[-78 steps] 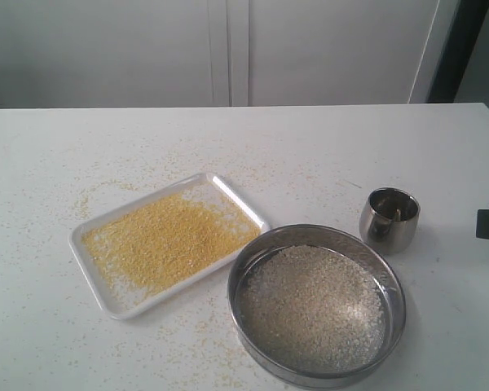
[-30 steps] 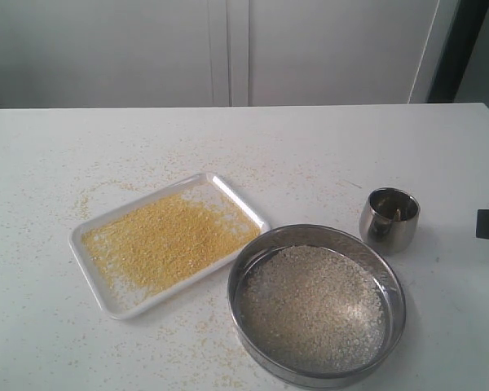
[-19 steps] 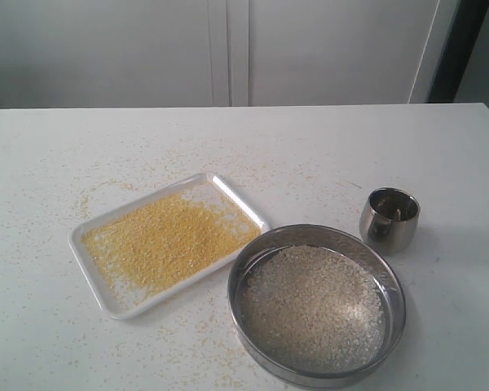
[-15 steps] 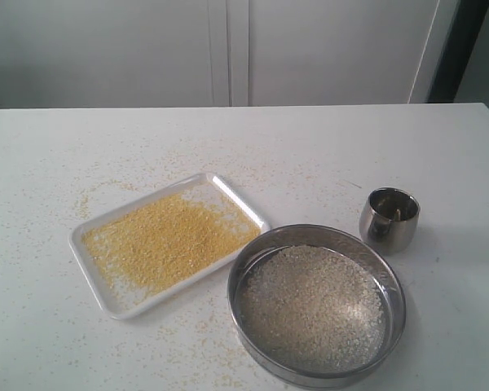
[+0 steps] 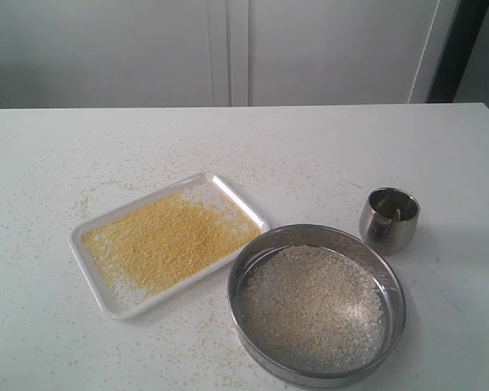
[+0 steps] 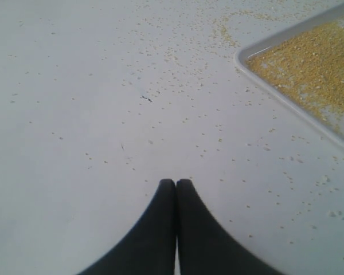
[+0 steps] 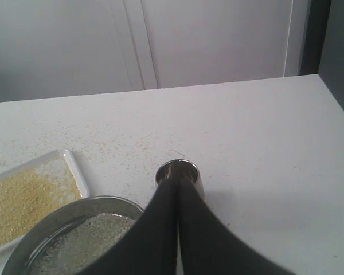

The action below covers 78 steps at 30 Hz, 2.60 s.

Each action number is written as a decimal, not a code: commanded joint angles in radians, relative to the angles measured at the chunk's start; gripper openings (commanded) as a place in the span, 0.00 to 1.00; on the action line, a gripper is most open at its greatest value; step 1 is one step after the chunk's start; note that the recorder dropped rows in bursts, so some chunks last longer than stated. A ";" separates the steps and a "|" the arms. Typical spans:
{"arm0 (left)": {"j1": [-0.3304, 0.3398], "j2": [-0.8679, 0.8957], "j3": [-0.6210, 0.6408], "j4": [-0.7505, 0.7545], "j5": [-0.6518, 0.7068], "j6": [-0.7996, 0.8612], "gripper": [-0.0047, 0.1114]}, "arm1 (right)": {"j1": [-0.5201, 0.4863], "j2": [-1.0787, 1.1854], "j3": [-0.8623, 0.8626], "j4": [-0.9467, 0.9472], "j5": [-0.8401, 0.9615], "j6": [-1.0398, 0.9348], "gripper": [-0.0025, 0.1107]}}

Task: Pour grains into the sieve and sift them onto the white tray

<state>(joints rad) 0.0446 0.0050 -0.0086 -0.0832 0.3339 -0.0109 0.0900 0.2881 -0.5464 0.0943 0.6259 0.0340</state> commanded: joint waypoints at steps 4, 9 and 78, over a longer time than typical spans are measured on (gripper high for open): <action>0.003 -0.005 0.009 -0.010 0.003 0.003 0.04 | 0.002 -0.068 0.089 -0.094 -0.027 0.009 0.02; 0.003 -0.005 0.009 -0.010 0.003 0.003 0.04 | 0.002 -0.117 0.168 -0.116 -0.029 0.009 0.02; 0.003 -0.005 0.009 -0.010 0.003 0.003 0.04 | 0.002 -0.288 0.546 -0.094 -0.276 -0.034 0.02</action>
<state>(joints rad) 0.0446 0.0050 -0.0086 -0.0854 0.3302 -0.0092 0.0900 0.0048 -0.0056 0.0000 0.3635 0.0114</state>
